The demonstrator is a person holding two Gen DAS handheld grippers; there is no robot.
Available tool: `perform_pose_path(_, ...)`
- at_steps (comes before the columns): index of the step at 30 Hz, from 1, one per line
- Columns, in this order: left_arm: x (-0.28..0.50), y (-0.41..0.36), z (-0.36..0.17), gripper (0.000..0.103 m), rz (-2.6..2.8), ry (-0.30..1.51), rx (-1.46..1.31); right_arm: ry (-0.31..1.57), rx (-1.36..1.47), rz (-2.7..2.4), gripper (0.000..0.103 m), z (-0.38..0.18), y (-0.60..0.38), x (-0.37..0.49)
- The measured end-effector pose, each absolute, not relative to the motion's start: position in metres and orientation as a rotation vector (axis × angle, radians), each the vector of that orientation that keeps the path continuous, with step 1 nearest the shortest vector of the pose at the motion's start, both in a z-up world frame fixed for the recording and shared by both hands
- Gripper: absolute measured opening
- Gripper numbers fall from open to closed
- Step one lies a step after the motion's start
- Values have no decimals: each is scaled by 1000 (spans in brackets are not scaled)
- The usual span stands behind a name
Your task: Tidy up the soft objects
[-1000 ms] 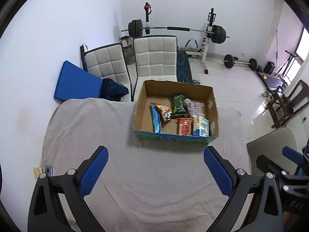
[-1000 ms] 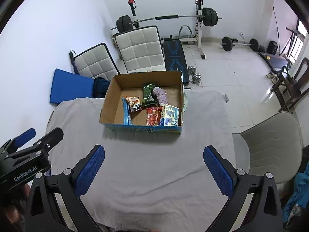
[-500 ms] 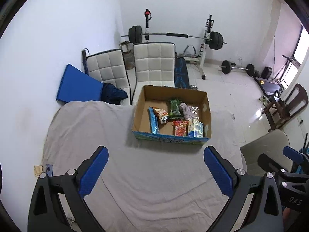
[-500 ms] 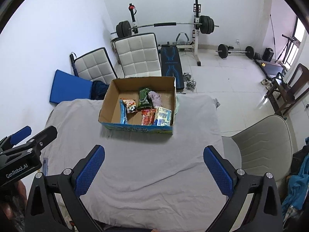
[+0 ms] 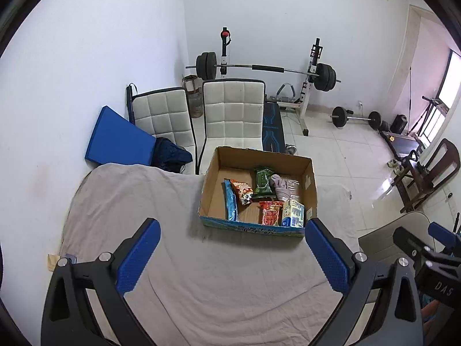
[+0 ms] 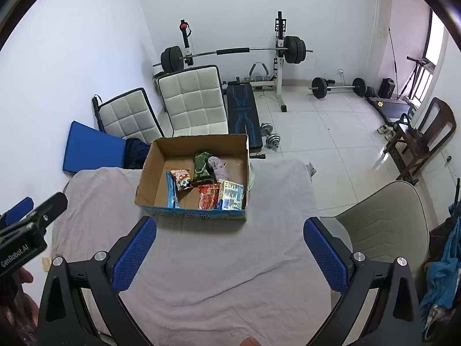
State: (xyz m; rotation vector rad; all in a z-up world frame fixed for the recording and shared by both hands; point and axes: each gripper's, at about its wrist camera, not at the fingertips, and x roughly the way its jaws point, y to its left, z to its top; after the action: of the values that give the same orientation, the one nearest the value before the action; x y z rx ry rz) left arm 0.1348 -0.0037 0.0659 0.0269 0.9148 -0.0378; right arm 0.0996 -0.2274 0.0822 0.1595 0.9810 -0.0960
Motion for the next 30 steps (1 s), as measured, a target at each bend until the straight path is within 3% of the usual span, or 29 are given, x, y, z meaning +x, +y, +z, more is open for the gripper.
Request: perform_pose_path(30,136,-13,66,103,-9,907,74,967,137,-78,103,87,-227,105)
